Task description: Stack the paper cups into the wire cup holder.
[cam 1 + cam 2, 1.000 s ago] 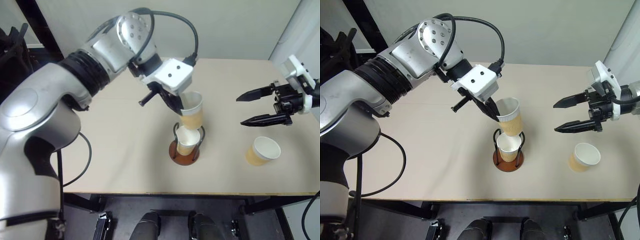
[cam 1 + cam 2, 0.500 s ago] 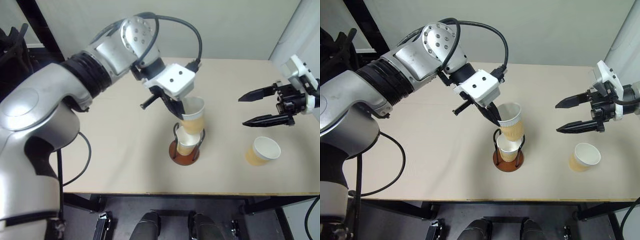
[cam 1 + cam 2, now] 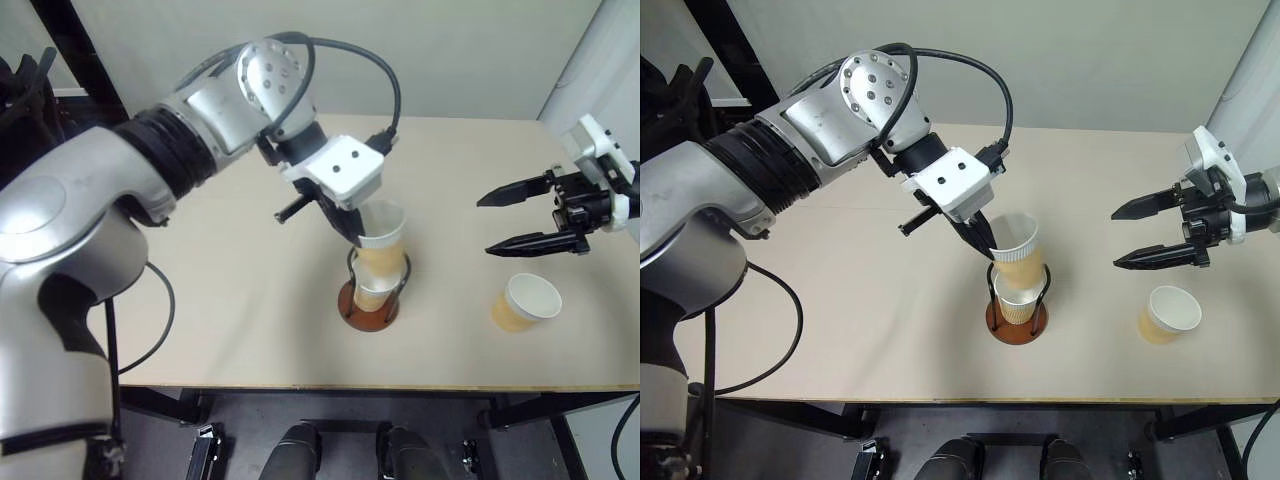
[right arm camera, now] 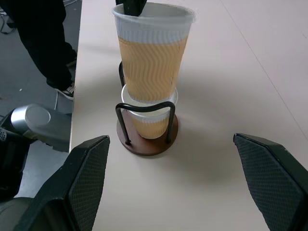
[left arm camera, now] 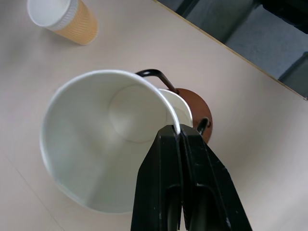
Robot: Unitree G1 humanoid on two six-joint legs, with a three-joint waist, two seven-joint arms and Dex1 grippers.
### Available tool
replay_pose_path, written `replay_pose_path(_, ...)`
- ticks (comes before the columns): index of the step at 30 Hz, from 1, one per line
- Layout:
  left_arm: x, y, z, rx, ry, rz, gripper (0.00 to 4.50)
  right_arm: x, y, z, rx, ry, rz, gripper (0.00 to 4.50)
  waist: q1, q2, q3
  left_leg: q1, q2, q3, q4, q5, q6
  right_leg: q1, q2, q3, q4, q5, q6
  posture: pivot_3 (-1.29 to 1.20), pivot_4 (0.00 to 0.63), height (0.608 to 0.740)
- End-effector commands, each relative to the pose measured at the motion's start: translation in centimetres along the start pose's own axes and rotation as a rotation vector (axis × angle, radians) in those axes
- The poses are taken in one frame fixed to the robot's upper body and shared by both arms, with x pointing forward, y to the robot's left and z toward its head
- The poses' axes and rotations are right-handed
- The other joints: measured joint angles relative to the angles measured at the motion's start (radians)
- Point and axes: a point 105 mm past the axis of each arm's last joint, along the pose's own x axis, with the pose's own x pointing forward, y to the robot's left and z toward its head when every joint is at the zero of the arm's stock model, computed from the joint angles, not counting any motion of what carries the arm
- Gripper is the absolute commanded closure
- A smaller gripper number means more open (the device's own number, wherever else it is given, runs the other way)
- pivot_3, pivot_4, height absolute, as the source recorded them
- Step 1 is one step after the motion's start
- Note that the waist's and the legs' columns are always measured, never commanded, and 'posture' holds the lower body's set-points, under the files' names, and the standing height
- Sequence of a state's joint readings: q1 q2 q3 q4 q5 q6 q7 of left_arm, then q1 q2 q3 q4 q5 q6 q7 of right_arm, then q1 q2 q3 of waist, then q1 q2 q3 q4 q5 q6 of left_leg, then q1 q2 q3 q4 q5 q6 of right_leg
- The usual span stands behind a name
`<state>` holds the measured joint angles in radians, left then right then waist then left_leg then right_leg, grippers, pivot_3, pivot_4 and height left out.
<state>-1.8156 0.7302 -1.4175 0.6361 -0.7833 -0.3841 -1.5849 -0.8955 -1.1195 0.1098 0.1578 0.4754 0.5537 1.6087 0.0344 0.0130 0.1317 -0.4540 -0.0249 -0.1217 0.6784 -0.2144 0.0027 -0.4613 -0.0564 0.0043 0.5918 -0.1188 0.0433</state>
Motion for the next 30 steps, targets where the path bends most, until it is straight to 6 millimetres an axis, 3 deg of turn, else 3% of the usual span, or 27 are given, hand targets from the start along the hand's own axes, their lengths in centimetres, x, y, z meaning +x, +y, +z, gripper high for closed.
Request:
replay_pose_path(1,-1.1,-0.2,0.5,0.037,0.044,-0.025,4.48,-0.8,0.2,0.8,-0.040,0.004,-0.017,0.24,0.000,0.000,0.000,0.000,0.000,0.000,0.000,0.000,0.000,0.000,0.000,0.000,0.000,0.000,0.000,0.00,0.150,0.740)
replay_pose_path(21,-1.2,-1.2,-0.7,0.114,0.119,-0.075,4.48,-0.7,0.2,0.5,-0.042,0.020,-0.015,0.24,0.000,0.000,0.000,-0.001,0.000,0.000,0.000,-0.001,0.000,0.000,0.000,0.000,-0.001,0.000,0.000,0.00,0.150,0.740)
replay_pose_path(24,-1.3,-1.3,-0.9,0.142,0.141,-0.081,3.87,-0.7,0.2,0.4,-0.042,0.023,-0.016,0.24,0.000,0.000,0.000,0.000,0.000,0.000,0.000,-0.001,0.000,0.000,0.000,0.000,-0.001,0.000,0.000,0.00,0.150,0.740)
replay_pose_path(30,-1.5,-1.2,-0.9,0.139,0.159,-0.089,1.80,-0.7,0.3,0.3,-0.046,0.028,-0.016,0.24,0.000,0.000,0.000,-0.001,0.000,0.000,0.000,-0.001,0.000,0.000,0.000,0.000,-0.001,0.000,0.000,0.00,0.150,0.740)
